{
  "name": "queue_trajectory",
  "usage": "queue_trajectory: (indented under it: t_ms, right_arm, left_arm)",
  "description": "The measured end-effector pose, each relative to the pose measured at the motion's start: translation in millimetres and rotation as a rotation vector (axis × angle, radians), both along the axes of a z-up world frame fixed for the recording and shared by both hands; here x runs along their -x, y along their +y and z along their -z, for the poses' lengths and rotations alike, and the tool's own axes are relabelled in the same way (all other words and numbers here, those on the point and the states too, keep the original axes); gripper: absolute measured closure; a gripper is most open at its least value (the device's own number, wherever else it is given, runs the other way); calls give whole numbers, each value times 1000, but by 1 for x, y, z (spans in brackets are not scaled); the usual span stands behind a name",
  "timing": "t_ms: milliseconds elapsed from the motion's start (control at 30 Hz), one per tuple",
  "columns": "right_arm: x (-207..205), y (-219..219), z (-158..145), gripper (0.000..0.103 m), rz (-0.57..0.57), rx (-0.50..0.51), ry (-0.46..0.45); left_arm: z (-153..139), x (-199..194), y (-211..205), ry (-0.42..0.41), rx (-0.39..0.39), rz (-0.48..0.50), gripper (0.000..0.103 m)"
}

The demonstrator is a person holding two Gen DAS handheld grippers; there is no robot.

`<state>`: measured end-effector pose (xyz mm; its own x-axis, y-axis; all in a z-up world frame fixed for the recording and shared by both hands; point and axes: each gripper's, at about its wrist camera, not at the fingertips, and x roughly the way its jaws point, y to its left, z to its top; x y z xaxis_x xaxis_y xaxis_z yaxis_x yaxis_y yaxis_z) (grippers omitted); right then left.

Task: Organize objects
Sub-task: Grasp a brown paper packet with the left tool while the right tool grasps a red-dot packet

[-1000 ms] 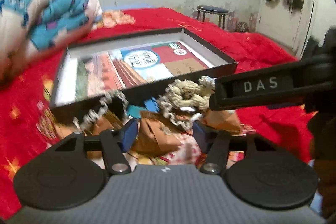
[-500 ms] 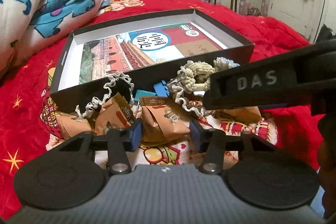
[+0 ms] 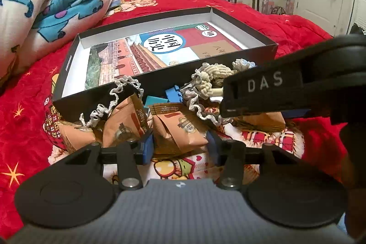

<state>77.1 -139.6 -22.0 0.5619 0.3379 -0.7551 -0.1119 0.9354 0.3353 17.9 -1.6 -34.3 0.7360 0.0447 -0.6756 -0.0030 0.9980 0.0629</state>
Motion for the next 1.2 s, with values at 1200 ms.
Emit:
queue_trajectory:
  t_ms: [1200]
  right_arm:
    - [19,-22,-26,73,55,-196,-13]
  left_arm:
    - [-29,21,0,-42,7,-19,54]
